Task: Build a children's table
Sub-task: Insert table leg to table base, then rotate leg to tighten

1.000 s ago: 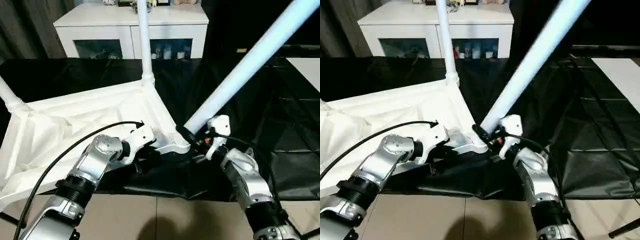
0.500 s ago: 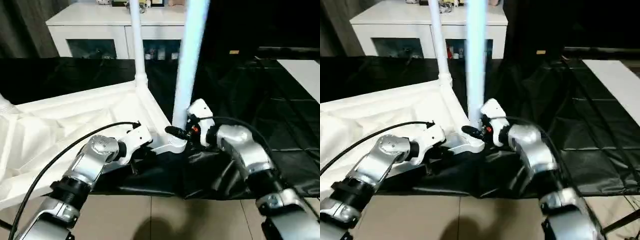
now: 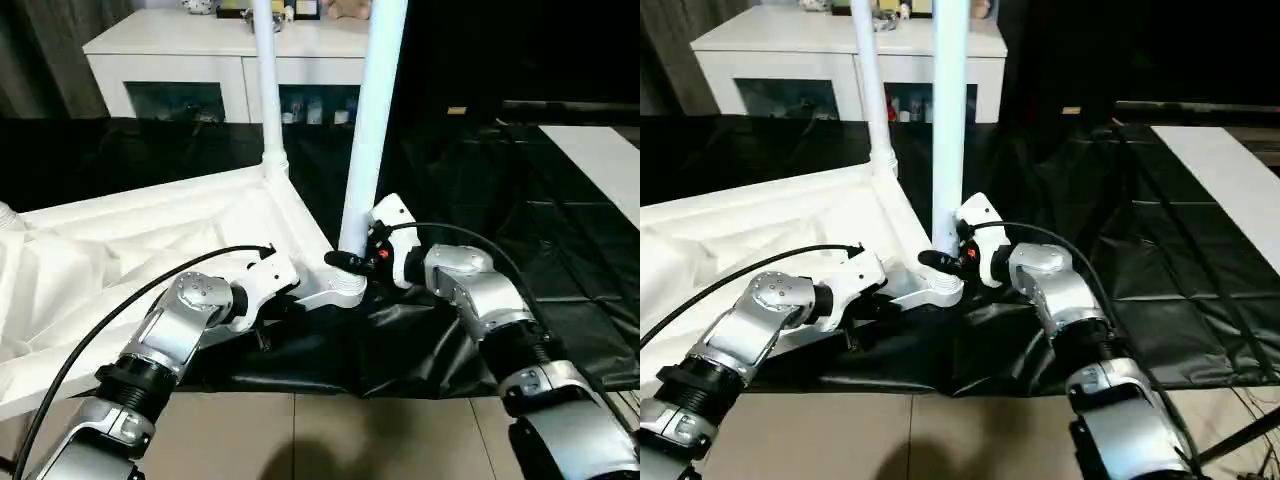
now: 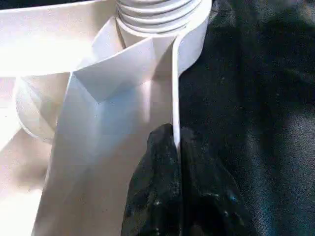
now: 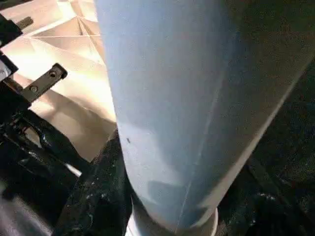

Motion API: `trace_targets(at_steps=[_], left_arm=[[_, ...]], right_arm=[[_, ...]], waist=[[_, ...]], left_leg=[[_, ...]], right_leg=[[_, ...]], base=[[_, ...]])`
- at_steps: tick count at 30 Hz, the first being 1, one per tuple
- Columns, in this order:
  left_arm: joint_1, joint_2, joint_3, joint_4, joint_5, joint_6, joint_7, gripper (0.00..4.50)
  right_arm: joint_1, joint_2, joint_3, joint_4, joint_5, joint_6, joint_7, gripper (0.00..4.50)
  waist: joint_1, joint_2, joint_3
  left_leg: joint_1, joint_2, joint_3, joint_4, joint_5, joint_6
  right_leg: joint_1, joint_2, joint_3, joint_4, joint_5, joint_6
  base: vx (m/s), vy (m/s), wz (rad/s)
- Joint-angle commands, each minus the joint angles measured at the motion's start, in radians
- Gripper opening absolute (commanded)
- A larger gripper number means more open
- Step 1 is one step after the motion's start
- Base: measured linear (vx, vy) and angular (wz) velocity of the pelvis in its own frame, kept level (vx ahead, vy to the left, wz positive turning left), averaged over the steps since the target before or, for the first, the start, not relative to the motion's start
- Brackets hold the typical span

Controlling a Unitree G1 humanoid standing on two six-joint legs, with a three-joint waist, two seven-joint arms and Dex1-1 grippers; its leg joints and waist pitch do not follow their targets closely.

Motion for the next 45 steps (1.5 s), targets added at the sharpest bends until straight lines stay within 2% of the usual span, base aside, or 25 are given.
trace_targets(at_steps=[1, 12, 15, 17, 18, 21, 23, 24, 25, 26, 27, 28, 29, 30, 31, 32, 33, 34, 35, 36, 37, 39, 40, 41, 45], left_arm=[[0.003, 0.003, -0.002, 0.006, -0.007, 0.001, -0.004, 0.00], [-0.021, 0.031, -0.019, 0.040, 0.002, -0.002, -0.040, 0.00], [-0.036, 0.031, -0.016, 0.081, 0.008, 0.006, -0.031, 0.00], [-0.043, 0.028, -0.016, 0.096, 0.014, 0.007, -0.021, 0.00], [-0.072, -0.005, 0.006, 0.141, 0.018, 0.048, 0.052, 0.00], [-0.102, -0.044, 0.027, 0.181, 0.021, 0.089, 0.133, 0.00], [-0.141, -0.099, 0.028, 0.220, 0.036, 0.127, 0.211, 0.00], [-0.143, -0.104, 0.027, 0.223, 0.037, 0.129, 0.216, 0.00], [-0.165, -0.147, 0.023, 0.244, 0.041, 0.144, 0.256, 0.00], [-0.165, -0.147, 0.023, 0.244, 0.041, 0.144, 0.256, 0.00], [-0.175, -0.171, 0.021, 0.254, 0.041, 0.148, 0.269, 0.00], [-0.190, -0.199, 0.020, 0.269, 0.039, 0.151, 0.287, 0.00], [-0.205, -0.227, 0.018, 0.281, 0.037, 0.159, 0.304, 0.00], [-0.212, -0.239, 0.018, 0.285, 0.036, 0.163, 0.312, 0.00], [-0.218, -0.250, 0.019, 0.288, 0.034, 0.167, 0.319, 0.00], [-0.222, -0.258, 0.018, 0.285, 0.034, 0.175, 0.327, 0.00], [-0.224, -0.261, 0.018, 0.280, 0.033, 0.182, 0.330, 0.00], [-0.226, -0.263, 0.018, 0.275, 0.035, 0.193, 0.333, 0.00], [-0.224, -0.262, 0.017, 0.272, 0.037, 0.196, 0.333, 0.00], [-0.223, -0.260, 0.017, 0.271, 0.039, 0.197, 0.333, 0.00], [-0.222, -0.259, 0.017, 0.270, 0.039, 0.197, 0.333, 0.00], [-0.219, -0.251, 0.018, 0.275, 0.045, 0.193, 0.334, 0.00], [-0.221, -0.247, 0.017, 0.280, 0.046, 0.189, 0.334, 0.00], [-0.220, -0.243, 0.014, 0.281, 0.050, 0.185, 0.331, 0.00], [-0.218, -0.229, 0.009, 0.282, 0.052, 0.175, 0.326, 0.00]], right_arm=[[0.057, -0.003, 0.038, 0.160, -0.058, 0.075, -0.033, 1.85], [0.031, 0.019, 0.068, 0.210, -0.086, 0.046, -0.006, 1.85], [0.030, 0.038, 0.054, 0.206, -0.088, 0.045, -0.068, 1.85], [0.030, 0.044, 0.050, 0.203, -0.091, 0.046, -0.095, 1.85], [0.022, 0.080, 0.000, 0.212, -0.080, 0.068, -0.239, 1.85], [0.010, 0.113, -0.048, 0.229, -0.066, 0.085, -0.367, 1.85], [-0.009, 0.161, -0.107, 0.258, -0.047, 0.102, -0.524, 1.85], [-0.011, 0.165, -0.112, 0.261, -0.045, 0.102, -0.535, 1.85], [-0.026, 0.199, -0.155, 0.286, -0.025, 0.102, -0.639, 1.85], [-0.026, 0.199, -0.155, 0.286, -0.025, 0.102, -0.639, 1.85], [-0.035, 0.213, -0.164, 0.299, -0.022, 0.096, -0.676, 1.85], [-0.047, 0.231, -0.175, 0.315, -0.022, 0.088, -0.731, 1.85], [-0.063, 0.247, -0.179, 0.337, -0.026, 0.082, -0.781, 1.85], [-0.070, 0.255, -0.182, 0.347, -0.027, 0.080, -0.804, 1.85], [-0.076, 0.261, -0.186, 0.357, -0.028, 0.078, -0.828, 1.85], [-0.085, 0.265, -0.189, 0.374, -0.033, 0.072, -0.847, 1.85], [-0.092, 0.266, -0.189, 0.386, -0.039, 0.068, -0.858, 1.85], [-0.105, 0.269, -0.195, 0.407, -0.047, 0.066, -0.871, 1.85], [-0.109, 0.269, -0.198, 0.411, -0.047, 0.068, -0.871, 1.85], [-0.111, 0.269, -0.196, 0.415, -0.052, 0.067, -0.872, 1.85], [-0.112, 0.268, -0.195, 0.416, -0.053, 0.067, -0.870, 1.85], [-0.120, 0.268, -0.197, 0.425, -0.057, 0.065, -0.872, 1.85], [-0.124, 0.267, -0.197, 0.431, -0.057, 0.063, -0.871, 1.85], [-0.128, 0.267, -0.197, 0.435, -0.056, 0.062, -0.871, 1.85], [-0.150, 0.268, -0.201, 0.459, -0.064, 0.047, -0.874, 1.85]], waist=[[0.001, 0.010, -0.027], [-0.001, 0.008, -0.024], [-0.004, 0.003, -0.021], [-0.005, 0.006, -0.020], [-0.006, 0.007, -0.019], [-0.019, 0.012, -0.015], [-0.036, 0.025, -0.010], [-0.037, 0.035, -0.007], [-0.040, 0.049, 0.006], [-0.041, 0.041, 0.003], [-0.029, 0.051, 0.004], [0.007, 0.054, 0.000], [0.032, 0.031, 0.006], [0.007, -0.021, 0.004], [0.006, -0.039, 0.020], [0.017, -0.015, 0.008], [0.025, 0.008, -0.006], [0.017, -0.001, -0.008], [0.020, 0.024, -0.013], [0.018, 0.012, -0.016], [0.017, 0.014, -0.008], [0.015, 0.000, -0.001], [0.015, 0.001, -0.003], [0.014, -0.004, -0.005], [0.016, -0.005, -0.005]], left_leg=[[0.007, 0.009, -0.012, -0.081, -0.533, -0.025], [0.012, 0.008, -0.016, -0.083, -0.566, -0.027], [0.018, 0.007, -0.018, -0.084, -0.591, -0.029], [0.024, 0.004, -0.020, -0.083, -0.605, -0.032], [0.024, 0.005, -0.022, -0.084, -0.609, -0.034], [0.030, 0.002, -0.032, -0.088, -0.654, -0.046], [0.040, 0.003, -0.043, -0.093, -0.738, -0.038], [0.046, 0.005, -0.045, -0.098, -0.762, -0.040], [0.060, 0.016, -0.048, -0.120, -0.852, -0.035], [0.048, 0.023, -0.049, -0.129, -0.863, -0.027], [0.024, 0.041, -0.051, -0.158, -0.890, -0.027], [-0.020, 0.067, -0.026, -0.211, -0.939, -0.031], [0.039, 0.041, 0.020, -0.201, -0.878, -0.027], [0.088, -0.003, 0.013, -0.092, -0.767, -0.026], [0.143, -0.050, 0.002, 0.077, -0.490, -0.018], [0.023, -0.015, -0.043, 0.002, -0.332, 0.003], [-0.003, 0.003, -0.053, -0.072, -0.400, -0.036], [0.009, 0.006, -0.054, -0.078, -0.447, -0.045], [0.035, 0.004, -0.053, -0.082, -0.506, -0.051], [0.039, 0.007, -0.046, -0.081, -0.491, -0.048], [0.030, 0.008, -0.044, -0.090, -0.495, -0.048], [0.025, 0.007, -0.041, -0.095, -0.531, -0.042], [0.031, 0.006, -0.041, -0.094, -0.546, -0.042], [0.030, 0.007, -0.039, -0.094, -0.537, -0.039], [0.034, 0.007, -0.034, -0.092, -0.525, -0.033]], right_leg=[[0.016, -0.029, 0.014, -0.095, -0.484, -0.151], [0.012, -0.031, 0.013, -0.101, -0.520, -0.142], [0.007, -0.032, 0.010, -0.109, -0.588, -0.118], [0.002, -0.032, 0.008, -0.116, -0.633, -0.099], [0.003, -0.033, 0.006, -0.117, -0.643, -0.095], [0.004, -0.030, -0.015, -0.130, -0.684, -0.068], [0.011, -0.025, -0.047, -0.150, -0.671, -0.055], [0.011, -0.023, -0.051, -0.151, -0.650, -0.061], [0.024, -0.010, -0.090, -0.158, -0.593, -0.062], [0.045, -0.009, -0.093, -0.142, -0.550, -0.063], [0.078, -0.012, -0.078, -0.084, -0.485, -0.077], [0.122, -0.012, -0.053, 0.037, -0.245, -0.111], [0.043, -0.005, -0.026, 0.000, -0.337, -0.111], [-0.021, -0.027, -0.013, -0.108, -0.642, -0.064], [-0.094, -0.107, -0.043, -0.237, -1.132, -0.002], [0.043, -0.150, -0.010, -0.168, -1.044, -0.007], [0.068, -0.083, -0.046, -0.117, -0.783, -0.010], [0.052, -0.068, -0.049, -0.114, -0.677, -0.023], [0.038, -0.058, -0.043, -0.109, -0.536, -0.073], [0.034, -0.059, -0.035, -0.111, -0.466, -0.103], [0.037, -0.052, -0.031, -0.104, -0.402, -0.137], [0.039, -0.051, -0.030, -0.106, -0.463, -0.124], [0.034, -0.053, -0.024, -0.110, -0.497, -0.112], [0.034, -0.056, -0.020, -0.111, -0.501, -0.109], [0.028, -0.058, -0.016, -0.114, -0.506, -0.111]], base=[[0.000, 0.000, 0.00], [0.000, 0.000, 0.00], [0.000, 0.000, 0.00], [0.000, 0.000, 0.00], [0.000, 0.000, 0.00], [-0.037, 0.013, -0.07], [-0.068, 0.040, -0.09], [-0.065, 0.044, -0.08], [-0.055, 0.032, -0.04], [0.000, 0.000, 0.00], [0.000, 0.000, 0.00], [-0.084, -0.008, 0.07], [-0.019, -0.075, 0.17], [-0.031, -0.069, 0.00], [0.042, -0.053, -0.08], [0.065, 0.069, -0.47], [0.077, 0.063, -0.30], [0.059, 0.069, -0.30], [0.000, 0.000, 0.00], [0.000, 0.000, 0.00], [0.000, 0.000, 0.00], [0.000, 0.000, 0.00], [0.000, 0.000, 0.00], [0.000, 0.000, 0.00], [0.000, 0.000, 0.00]])
